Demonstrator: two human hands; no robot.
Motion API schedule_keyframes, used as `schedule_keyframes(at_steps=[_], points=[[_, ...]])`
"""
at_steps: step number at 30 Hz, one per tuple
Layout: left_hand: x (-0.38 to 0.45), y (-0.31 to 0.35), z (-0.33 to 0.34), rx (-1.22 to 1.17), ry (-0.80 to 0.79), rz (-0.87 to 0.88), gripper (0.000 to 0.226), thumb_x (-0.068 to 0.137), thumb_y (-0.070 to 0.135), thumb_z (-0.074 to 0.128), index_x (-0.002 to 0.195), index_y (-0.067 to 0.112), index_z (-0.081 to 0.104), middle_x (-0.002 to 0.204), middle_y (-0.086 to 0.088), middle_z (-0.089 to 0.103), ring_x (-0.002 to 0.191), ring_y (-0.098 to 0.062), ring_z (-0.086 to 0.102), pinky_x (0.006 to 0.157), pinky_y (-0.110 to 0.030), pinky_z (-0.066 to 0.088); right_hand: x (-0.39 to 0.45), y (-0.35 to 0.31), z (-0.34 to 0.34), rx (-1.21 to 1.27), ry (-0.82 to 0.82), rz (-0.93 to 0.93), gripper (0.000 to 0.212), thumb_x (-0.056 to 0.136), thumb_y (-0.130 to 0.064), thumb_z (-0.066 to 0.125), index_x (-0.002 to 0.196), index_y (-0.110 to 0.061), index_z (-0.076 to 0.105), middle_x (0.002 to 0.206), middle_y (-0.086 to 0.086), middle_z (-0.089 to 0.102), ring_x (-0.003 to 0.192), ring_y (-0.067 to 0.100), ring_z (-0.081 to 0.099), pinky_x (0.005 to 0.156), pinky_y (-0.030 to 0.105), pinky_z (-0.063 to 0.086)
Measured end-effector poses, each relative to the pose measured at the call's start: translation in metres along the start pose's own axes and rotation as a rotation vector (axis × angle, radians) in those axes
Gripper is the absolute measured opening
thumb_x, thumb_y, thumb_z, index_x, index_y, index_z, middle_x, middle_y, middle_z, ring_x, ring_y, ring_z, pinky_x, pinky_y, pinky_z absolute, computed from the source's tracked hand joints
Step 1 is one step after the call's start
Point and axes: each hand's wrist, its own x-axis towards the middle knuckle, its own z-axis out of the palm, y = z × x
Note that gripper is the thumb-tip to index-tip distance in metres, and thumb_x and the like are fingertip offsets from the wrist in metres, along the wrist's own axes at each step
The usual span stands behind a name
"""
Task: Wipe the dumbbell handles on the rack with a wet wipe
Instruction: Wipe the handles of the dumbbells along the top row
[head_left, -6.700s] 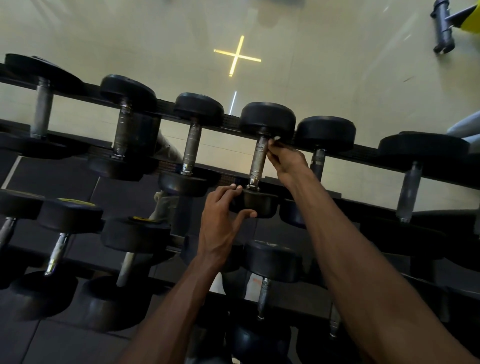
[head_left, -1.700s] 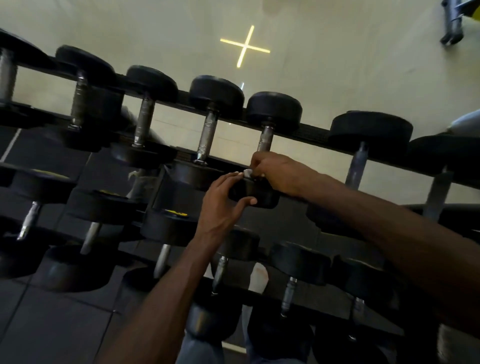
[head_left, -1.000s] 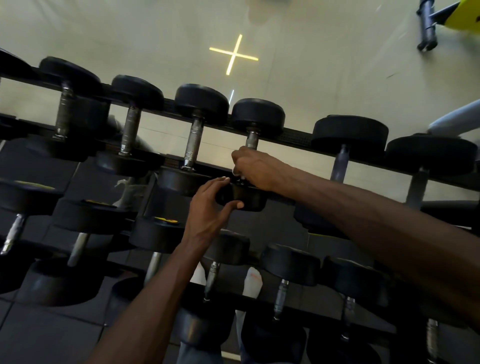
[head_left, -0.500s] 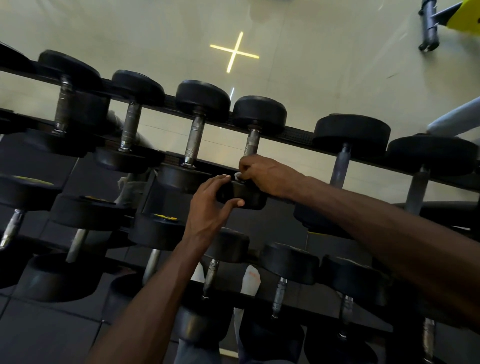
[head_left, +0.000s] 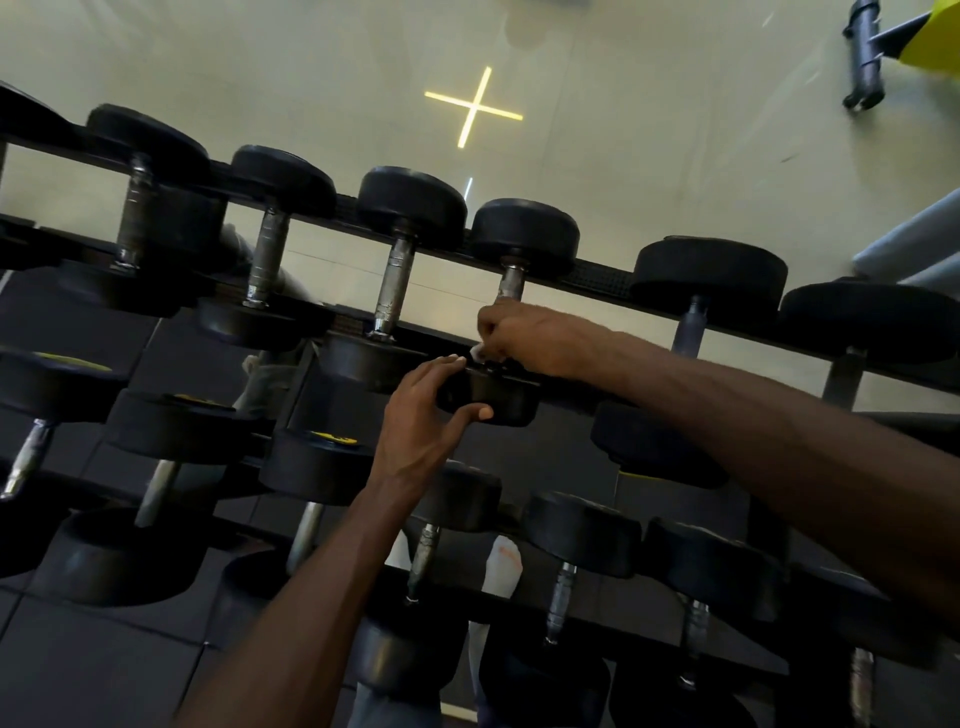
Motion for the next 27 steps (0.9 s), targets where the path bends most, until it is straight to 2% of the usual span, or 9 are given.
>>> schedule_keyframes(at_steps=[3, 7, 9, 11, 14, 18, 21, 25, 27], points=[[0.000, -0.001, 0.001, 0.001, 0.008, 0.001, 0.063, 0.082, 0.037, 0.084, 0.137, 0.015, 0.063, 0.142, -0.001, 0.059, 0.134, -0.017, 0.053, 0.111, -0.044, 0.048, -0.008, 0.010, 0.013, 0.186, 0.304, 0.141, 0.019, 0.099, -0.018, 0.064, 0.107, -0.008, 0.077, 0.103, 0.007, 0.061, 0.091, 0.019, 0.058, 0.082, 0.031, 0.049], [-0.002, -0.001, 0.001, 0.009, 0.012, -0.001, 0.065, 0.082, 0.036, 0.084, 0.138, 0.014, 0.062, 0.143, -0.003, 0.059, 0.135, -0.018, 0.052, 0.112, -0.044, 0.047, -0.022, -0.013, 0.048, 0.326, 0.398, 0.190, 0.019, 0.096, -0.014, 0.064, 0.101, -0.007, 0.080, 0.097, 0.012, 0.068, 0.084, 0.024, 0.065, 0.074, 0.034, 0.053], [-0.002, -0.002, 0.002, 0.008, 0.012, -0.002, 0.064, 0.082, 0.036, 0.084, 0.138, 0.013, 0.062, 0.143, -0.004, 0.059, 0.136, -0.018, 0.052, 0.112, -0.044, 0.047, -0.016, -0.009, 0.037, 0.335, 0.334, 0.182, 0.024, 0.099, -0.021, 0.062, 0.101, -0.007, 0.081, 0.097, 0.011, 0.068, 0.083, 0.020, 0.063, 0.074, 0.033, 0.053], [-0.003, -0.002, 0.003, 0.009, 0.015, -0.006, 0.064, 0.082, 0.036, 0.083, 0.138, 0.013, 0.062, 0.143, -0.004, 0.059, 0.136, -0.019, 0.052, 0.112, -0.045, 0.047, -0.008, -0.006, 0.023, 0.201, 0.162, 0.147, 0.025, 0.102, -0.024, 0.060, 0.106, -0.010, 0.080, 0.101, 0.009, 0.066, 0.087, 0.021, 0.061, 0.076, 0.030, 0.049], [-0.003, -0.001, 0.003, 0.011, 0.015, 0.000, 0.064, 0.083, 0.035, 0.084, 0.139, 0.012, 0.061, 0.143, -0.005, 0.059, 0.136, -0.020, 0.052, 0.112, -0.045, 0.047, 0.009, -0.016, 0.011, -0.002, -0.036, 0.092, 0.017, 0.096, -0.014, 0.063, 0.105, -0.013, 0.077, 0.104, 0.006, 0.060, 0.093, 0.022, 0.061, 0.081, 0.031, 0.050], [0.000, -0.001, 0.002, 0.015, 0.005, 0.006, 0.066, 0.082, 0.032, 0.085, 0.138, 0.010, 0.061, 0.141, -0.006, 0.060, 0.133, -0.020, 0.054, 0.110, -0.045, 0.048, 0.026, -0.035, -0.004, 0.012, -0.119, 0.198, 0.016, 0.094, -0.008, 0.056, 0.099, -0.009, 0.071, 0.091, 0.006, 0.051, 0.084, 0.022, 0.058, 0.076, 0.034, 0.053], [0.001, -0.003, 0.002, 0.007, 0.003, 0.007, 0.064, 0.081, 0.032, 0.086, 0.137, 0.011, 0.062, 0.140, -0.006, 0.061, 0.132, -0.021, 0.055, 0.109, -0.046, 0.049, 0.016, -0.025, 0.002, 0.089, -0.044, 0.167, 0.018, 0.088, -0.005, 0.059, 0.093, -0.009, 0.076, 0.090, 0.009, 0.064, 0.085, 0.027, 0.064, 0.081, 0.040, 0.058], [-0.001, -0.002, 0.003, -0.004, 0.020, 0.009, 0.063, 0.081, 0.032, 0.085, 0.136, 0.011, 0.062, 0.141, -0.004, 0.060, 0.133, -0.020, 0.054, 0.111, -0.045, 0.048, -0.026, -0.009, 0.026, 0.385, 0.296, 0.256, 0.016, 0.087, 0.000, 0.070, 0.097, -0.006, 0.081, 0.099, 0.011, 0.075, 0.091, 0.025, 0.071, 0.085, 0.038, 0.058], [-0.002, -0.002, 0.004, -0.009, 0.023, 0.009, 0.063, 0.081, 0.032, 0.085, 0.137, 0.012, 0.062, 0.142, -0.004, 0.060, 0.134, -0.020, 0.053, 0.111, -0.044, 0.048, -0.034, -0.005, 0.038, 0.508, 0.384, 0.333, 0.020, 0.085, 0.005, 0.071, 0.095, -0.008, 0.081, 0.097, 0.007, 0.076, 0.089, 0.020, 0.071, 0.084, 0.033, 0.059]])
